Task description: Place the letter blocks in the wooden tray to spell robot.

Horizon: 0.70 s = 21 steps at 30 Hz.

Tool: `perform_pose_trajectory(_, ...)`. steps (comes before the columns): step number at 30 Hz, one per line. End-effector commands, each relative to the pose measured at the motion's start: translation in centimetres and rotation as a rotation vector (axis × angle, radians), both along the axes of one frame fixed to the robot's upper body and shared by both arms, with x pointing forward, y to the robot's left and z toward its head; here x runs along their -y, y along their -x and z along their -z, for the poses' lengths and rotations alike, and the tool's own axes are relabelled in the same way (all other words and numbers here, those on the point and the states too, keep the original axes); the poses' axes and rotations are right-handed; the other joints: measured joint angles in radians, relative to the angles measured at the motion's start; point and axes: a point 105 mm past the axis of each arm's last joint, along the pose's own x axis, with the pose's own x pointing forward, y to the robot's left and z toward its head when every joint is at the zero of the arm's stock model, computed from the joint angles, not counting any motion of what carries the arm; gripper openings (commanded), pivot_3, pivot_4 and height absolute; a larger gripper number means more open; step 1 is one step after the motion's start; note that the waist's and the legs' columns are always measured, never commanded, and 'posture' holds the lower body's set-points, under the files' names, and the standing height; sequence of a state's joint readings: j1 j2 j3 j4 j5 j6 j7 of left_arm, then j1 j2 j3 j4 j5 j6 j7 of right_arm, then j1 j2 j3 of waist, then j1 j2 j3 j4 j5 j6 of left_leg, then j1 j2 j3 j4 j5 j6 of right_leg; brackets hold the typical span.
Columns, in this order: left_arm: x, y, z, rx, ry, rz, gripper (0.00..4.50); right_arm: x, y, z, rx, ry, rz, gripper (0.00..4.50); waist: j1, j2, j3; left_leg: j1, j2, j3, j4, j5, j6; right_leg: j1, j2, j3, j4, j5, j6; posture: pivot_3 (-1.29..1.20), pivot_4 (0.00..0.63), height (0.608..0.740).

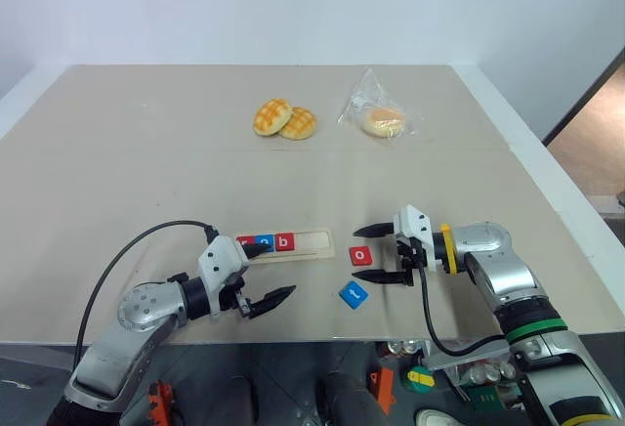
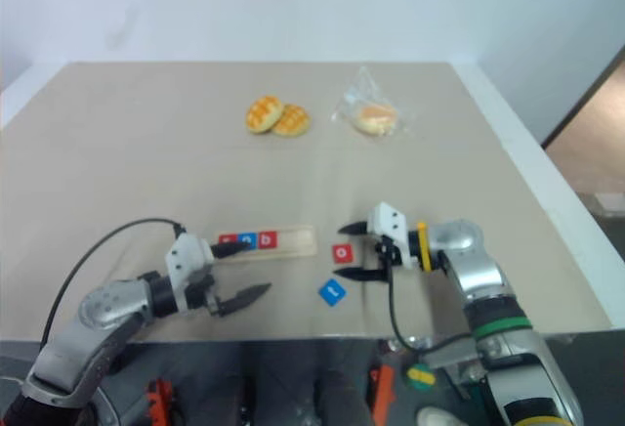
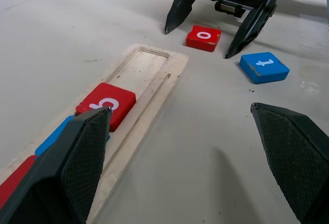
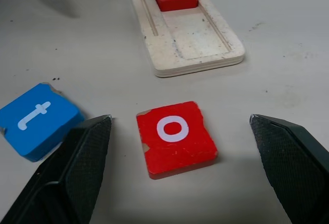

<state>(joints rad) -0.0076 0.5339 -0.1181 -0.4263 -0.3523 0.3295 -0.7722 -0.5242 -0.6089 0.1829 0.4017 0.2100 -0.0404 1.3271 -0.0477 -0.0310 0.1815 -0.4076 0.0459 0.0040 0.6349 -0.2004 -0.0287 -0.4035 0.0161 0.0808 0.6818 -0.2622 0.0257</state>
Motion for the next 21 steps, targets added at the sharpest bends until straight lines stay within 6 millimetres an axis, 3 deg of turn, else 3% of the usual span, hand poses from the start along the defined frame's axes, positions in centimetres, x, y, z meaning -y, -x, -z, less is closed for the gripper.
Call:
perform_pose_trajectory(1, -0.1, 0.3, -1.4, 0.049, 0.023, 0.002, 4.50, 0.6, -0.6, -0.3, 0.001, -0.008, 0.047, 4.21, 0.000, 0.000, 0.000, 0.000, 0.000, 0.000, 0.000, 0.000, 0.000, 0.000, 0.000, 0.000, 0.000, 0.000, 0.000, 0.00, 0.150, 0.740)
perform_pose_trajectory(6, 0.4, 1.2, -2.0, 0.020, 0.070, 0.067, 4.50, 0.5, -0.3, -0.6, -0.015, -0.064, 0.105, 4.21, 0.000, 0.000, 0.000, 0.000, 0.000, 0.000, 0.001, 0.000, 0.000, 0.000, 0.000, 0.000, 0.000, 0.001, 0.000, 0.00, 0.150, 0.740)
perform_pose_trajectory(13, 0.2, 0.8, -1.8, 0.030, 0.044, 0.062, 4.50, -0.1, 1.1, -0.1, 0.001, -0.082, 0.161, 4.21, 0.001, 0.000, 0.000, 0.000, 0.000, -0.001, 0.000, 0.000, 0.000, 0.000, 0.000, -0.001, 0.000, -0.001, 0.000, 0.00, 0.150, 0.740)
perform_pose_trajectory(21, 0.2, 0.6, -1.4, 0.027, 0.036, 0.065, 4.50, 0.2, 1.0, 0.1, 0.035, -0.077, 0.214, 4.21, 0.001, 0.000, 0.000, 0.000, 0.000, 0.000, 0.000, 0.000, 0.000, 0.000, 0.000, 0.000, 0.000, 0.000, 0.000, 0.00, 0.150, 0.740)
